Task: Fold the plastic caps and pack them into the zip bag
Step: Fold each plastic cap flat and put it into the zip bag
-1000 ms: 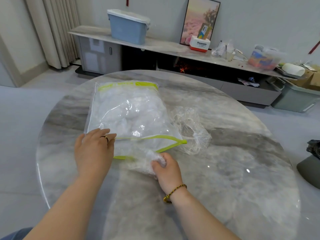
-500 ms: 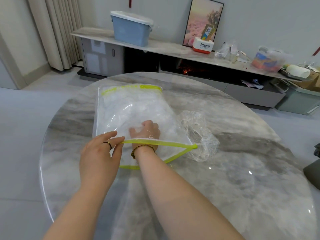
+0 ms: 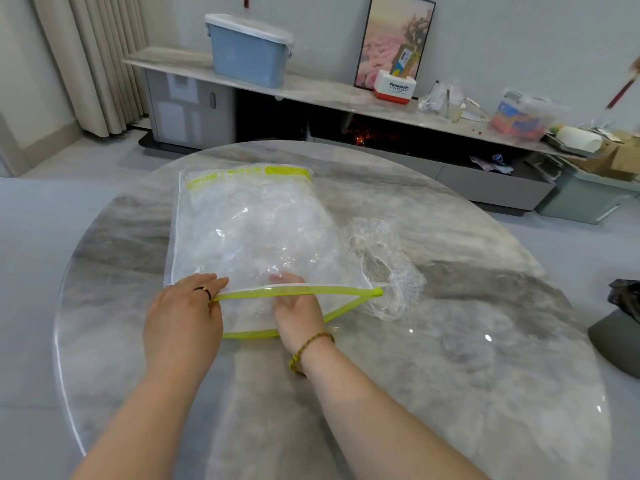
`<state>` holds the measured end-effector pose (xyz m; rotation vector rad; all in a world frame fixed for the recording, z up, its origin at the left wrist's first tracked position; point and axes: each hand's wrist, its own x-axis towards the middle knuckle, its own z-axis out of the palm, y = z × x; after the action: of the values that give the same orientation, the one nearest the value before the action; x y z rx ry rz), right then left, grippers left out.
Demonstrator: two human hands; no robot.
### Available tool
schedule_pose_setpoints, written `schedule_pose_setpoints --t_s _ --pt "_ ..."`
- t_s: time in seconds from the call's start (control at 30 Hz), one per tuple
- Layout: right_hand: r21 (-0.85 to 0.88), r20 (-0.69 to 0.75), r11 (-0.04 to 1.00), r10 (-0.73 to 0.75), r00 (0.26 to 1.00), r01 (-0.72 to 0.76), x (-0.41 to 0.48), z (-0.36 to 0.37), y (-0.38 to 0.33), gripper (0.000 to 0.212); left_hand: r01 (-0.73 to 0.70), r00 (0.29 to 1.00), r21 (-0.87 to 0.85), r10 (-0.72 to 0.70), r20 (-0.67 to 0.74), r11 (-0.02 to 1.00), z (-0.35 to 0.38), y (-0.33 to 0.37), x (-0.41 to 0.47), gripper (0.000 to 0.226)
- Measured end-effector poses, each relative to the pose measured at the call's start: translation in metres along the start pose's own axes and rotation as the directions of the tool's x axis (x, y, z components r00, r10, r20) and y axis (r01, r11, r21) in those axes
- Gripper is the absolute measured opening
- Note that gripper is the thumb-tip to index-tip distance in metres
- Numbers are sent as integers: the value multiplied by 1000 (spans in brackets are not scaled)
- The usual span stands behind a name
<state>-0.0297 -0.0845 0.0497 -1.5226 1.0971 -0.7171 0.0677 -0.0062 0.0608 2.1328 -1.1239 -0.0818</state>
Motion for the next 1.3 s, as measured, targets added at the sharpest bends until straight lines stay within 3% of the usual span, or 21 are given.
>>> schedule_pose_setpoints --t_s 0.07,0.13,0.23,0.27,0.3,0.4,0.43,0.5,0.57,0.63,0.67,0.73,0.83,0.87,0.93,1.0,1.1,1.2,1.3 --pt "-11 20 998 -63 998 63 -20 -22 13 35 -10 1000 46 9 16 999 0 0 -1 34" --pt "-71 -153 984 -175 973 165 -29 -54 20 33 -112 993 103 114 -17 988 4 1 -2 33" --pt "-493 -356 845 -411 839 204 -22 -108 29 21 -373 923 184 383 -21 909 17 10 -10 42" --pt "-643 -333 745 -481 811 178 -16 -124 36 23 -434 896 194 443 -5 880 22 14 -13 45" --pt "-741 -259 656 -474 841 141 -12 -137 39 27 -473 877 204 479 22 857 27 16 -17 46" --pt "-864 -77 495 -300 951 86 -2 -166 47 41 -508 859 315 500 112 802 35 14 -18 46" --pt "-902 -38 420 -307 951 99 0 -169 48 37 -501 863 368 483 145 783 36 9 -14 46" --pt "-937 37 289 -472 881 194 6 -168 46 14 -485 866 483 475 154 729 40 -5 -6 39" --pt "-956 79 204 -508 858 209 13 -169 46 28 -465 872 533 468 142 706 40 -12 4 36" --pt "-950 33 245 -542 840 195 14 -173 42 23 -425 900 522 407 157 739 37 -13 9 49" --pt "-941 1 271 -598 801 203 11 -177 37 17 -400 913 523 375 158 753 41 -22 11 52" --pt "-912 -82 345 -681 728 221 3 -184 30 27 -359 933 448 309 182 819 42 -29 11 50" --pt "-913 -56 289 -789 612 289 -19 -191 27 28 -277 961 323 263 89 905 35 -20 10 37" --pt "-905 -8 260 -801 598 336 -29 -190 28 28 -309 950 287 305 58 907 31 -13 8 33" --pt "-869 100 219 -800 592 443 -51 -182 34 38 -475 879 184 475 49 860 28 5 -3 38" --pt "-812 207 206 -773 599 545 -73 -171 41 53 -654 755 72 646 113 753 26 27 -28 44" --pt "-734 363 207 -685 632 646 -102 -158 56 54 -797 590 -19 784 193 604 37 44 -70 55" --pt "-603 484 292 -605 632 742 -120 -153 67 37 -850 514 -4 830 216 527 50 45 -89 56" --pt "-558 535 292 -589 606 777 -128 -157 70 29 -870 481 0 846 230 494 58 44 -91 37"
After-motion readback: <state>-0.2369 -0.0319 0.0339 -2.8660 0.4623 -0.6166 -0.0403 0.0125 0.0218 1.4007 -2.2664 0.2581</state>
